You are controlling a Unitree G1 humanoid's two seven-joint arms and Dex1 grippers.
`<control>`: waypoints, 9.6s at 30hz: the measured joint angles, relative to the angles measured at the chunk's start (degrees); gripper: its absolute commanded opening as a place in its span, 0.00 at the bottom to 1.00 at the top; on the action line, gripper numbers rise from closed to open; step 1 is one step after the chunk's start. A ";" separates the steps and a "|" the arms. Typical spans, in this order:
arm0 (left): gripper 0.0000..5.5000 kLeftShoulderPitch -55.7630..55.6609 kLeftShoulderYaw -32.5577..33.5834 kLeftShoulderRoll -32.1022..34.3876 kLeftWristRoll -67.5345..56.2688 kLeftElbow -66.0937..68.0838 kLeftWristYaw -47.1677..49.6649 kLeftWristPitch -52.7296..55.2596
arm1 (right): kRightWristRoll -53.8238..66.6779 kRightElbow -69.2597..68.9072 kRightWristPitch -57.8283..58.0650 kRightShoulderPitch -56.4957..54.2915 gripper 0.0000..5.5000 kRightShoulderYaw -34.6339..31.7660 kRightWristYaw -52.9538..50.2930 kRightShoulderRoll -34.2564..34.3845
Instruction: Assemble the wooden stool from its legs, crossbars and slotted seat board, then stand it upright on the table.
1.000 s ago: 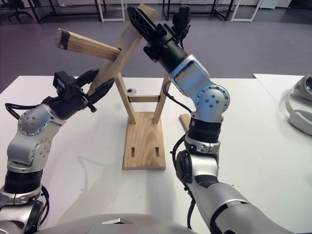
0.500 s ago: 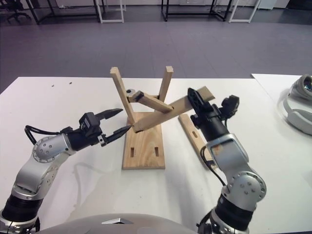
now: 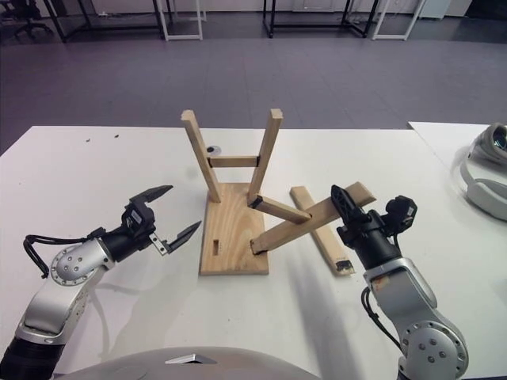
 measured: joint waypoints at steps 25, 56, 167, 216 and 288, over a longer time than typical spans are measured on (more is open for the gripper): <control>0.98 -3.16 2.50 -6.02 -1.34 0.34 5.36 0.91 | -24.79 -5.86 3.70 -16.55 0.20 20.13 -4.70 -13.26; 0.98 -6.41 -2.25 -10.22 0.99 -5.95 11.89 8.17 | -18.74 1.13 7.30 -18.35 0.20 19.68 0.77 -23.02; 0.19 -0.45 22.95 -17.56 -61.10 -18.72 44.74 24.14 | -40.11 27.19 15.47 -32.76 0.63 5.41 43.63 -17.24; 0.33 -4.67 -11.03 -14.73 -12.85 -18.68 47.41 34.01 | -32.30 9.69 16.33 -26.02 0.63 15.70 30.92 -7.01; 0.47 -8.54 22.64 2.73 -30.46 -5.37 11.60 14.71 | -21.02 19.49 4.78 -22.31 0.63 22.42 50.28 -26.54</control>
